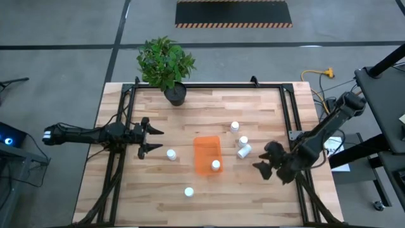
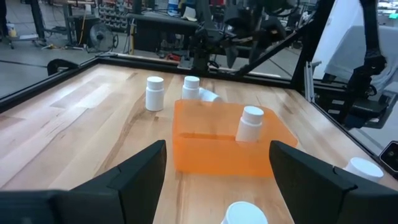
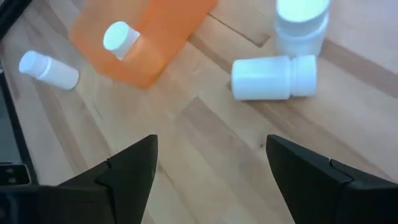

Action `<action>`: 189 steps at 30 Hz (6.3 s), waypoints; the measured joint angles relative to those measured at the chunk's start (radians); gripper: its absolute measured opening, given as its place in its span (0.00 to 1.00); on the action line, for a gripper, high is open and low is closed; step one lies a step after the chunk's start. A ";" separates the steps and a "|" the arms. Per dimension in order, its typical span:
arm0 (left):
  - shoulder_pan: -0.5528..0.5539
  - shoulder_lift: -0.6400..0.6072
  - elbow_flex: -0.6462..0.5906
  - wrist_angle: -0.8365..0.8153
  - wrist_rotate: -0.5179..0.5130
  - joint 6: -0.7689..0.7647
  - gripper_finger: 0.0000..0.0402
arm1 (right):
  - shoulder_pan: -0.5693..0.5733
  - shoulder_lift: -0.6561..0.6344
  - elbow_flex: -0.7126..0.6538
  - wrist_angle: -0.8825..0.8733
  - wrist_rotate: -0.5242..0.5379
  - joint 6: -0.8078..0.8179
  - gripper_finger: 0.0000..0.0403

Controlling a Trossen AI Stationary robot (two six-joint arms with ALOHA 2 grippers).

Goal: Pick and place pill bottles into a basket
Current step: Put the white pill bottle into the orange container

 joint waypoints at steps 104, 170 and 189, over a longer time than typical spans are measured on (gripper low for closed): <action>0.000 0.000 0.000 0.000 0.000 0.000 0.67 | -0.501 0.046 -0.045 0.274 -0.430 0.340 0.61; 0.000 0.000 0.000 0.000 -0.034 0.000 0.67 | -0.488 0.513 0.637 -0.523 -0.475 1.179 0.56; 0.000 0.001 0.000 -0.001 -0.068 0.000 0.67 | -0.574 0.529 0.624 -0.620 -0.595 1.211 0.56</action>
